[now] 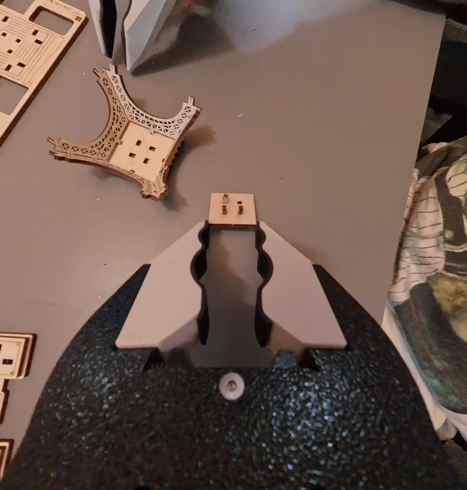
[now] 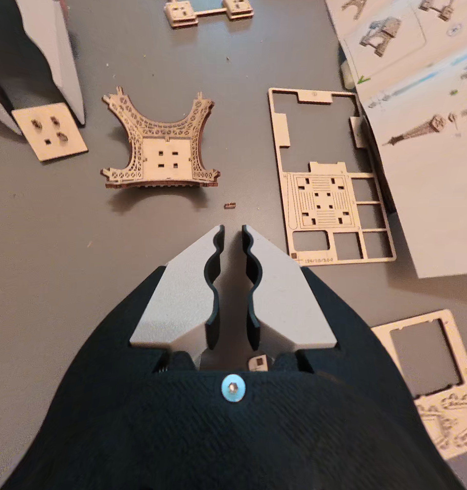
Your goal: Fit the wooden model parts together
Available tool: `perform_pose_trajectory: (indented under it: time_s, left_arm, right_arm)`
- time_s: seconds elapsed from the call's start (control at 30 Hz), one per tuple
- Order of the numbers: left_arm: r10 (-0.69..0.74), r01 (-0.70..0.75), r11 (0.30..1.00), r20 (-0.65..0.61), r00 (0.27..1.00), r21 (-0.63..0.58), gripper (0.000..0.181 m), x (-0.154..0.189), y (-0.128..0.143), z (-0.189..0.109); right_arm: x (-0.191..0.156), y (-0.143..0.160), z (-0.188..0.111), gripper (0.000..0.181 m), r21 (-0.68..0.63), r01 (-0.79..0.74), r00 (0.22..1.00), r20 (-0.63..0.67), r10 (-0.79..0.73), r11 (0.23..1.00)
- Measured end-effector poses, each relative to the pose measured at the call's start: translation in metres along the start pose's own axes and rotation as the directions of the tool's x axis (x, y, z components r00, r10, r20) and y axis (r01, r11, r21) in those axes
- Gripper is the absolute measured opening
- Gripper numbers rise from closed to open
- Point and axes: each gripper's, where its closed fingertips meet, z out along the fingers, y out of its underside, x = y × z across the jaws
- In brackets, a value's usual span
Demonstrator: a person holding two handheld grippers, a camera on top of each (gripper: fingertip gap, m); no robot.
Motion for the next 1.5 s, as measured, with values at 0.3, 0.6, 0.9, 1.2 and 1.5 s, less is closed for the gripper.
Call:
perform_pose_trajectory:
  time_s: [0.3,0.6,0.9,1.2,1.5]
  left_arm:
    - [0.025,-0.025,1.000,0.000,1.000,0.007,0.037,-0.006,0.002,-0.003]
    - [-0.024,0.032,0.988,-0.051,0.998,0.150,0.040,-0.006,0.005,-0.019]
    - [-0.019,0.032,0.990,-0.096,0.995,0.136,0.041,-0.003,0.009,-0.017]
    - [-0.017,0.031,0.990,-0.101,0.995,0.135,0.040,-0.004,0.009,-0.017]
    - [-0.015,0.027,0.986,-0.074,0.997,0.164,0.039,-0.006,0.006,-0.019]
  right_arm:
    - [0.000,-0.010,0.001,0.012,-0.022,0.291,0.951,0.117,-0.287,0.957]
    - [0.000,-0.016,0.010,0.000,-0.038,0.539,0.824,0.228,-0.518,0.841]
    - [-0.004,-0.009,0.014,0.002,-0.082,0.632,0.733,0.387,-0.560,0.771]
    - [-0.005,-0.009,0.015,0.000,-0.105,0.701,0.667,0.448,-0.596,0.706]
    - [-0.003,-0.007,0.010,0.000,-0.117,0.603,0.771,0.339,-0.539,0.789]
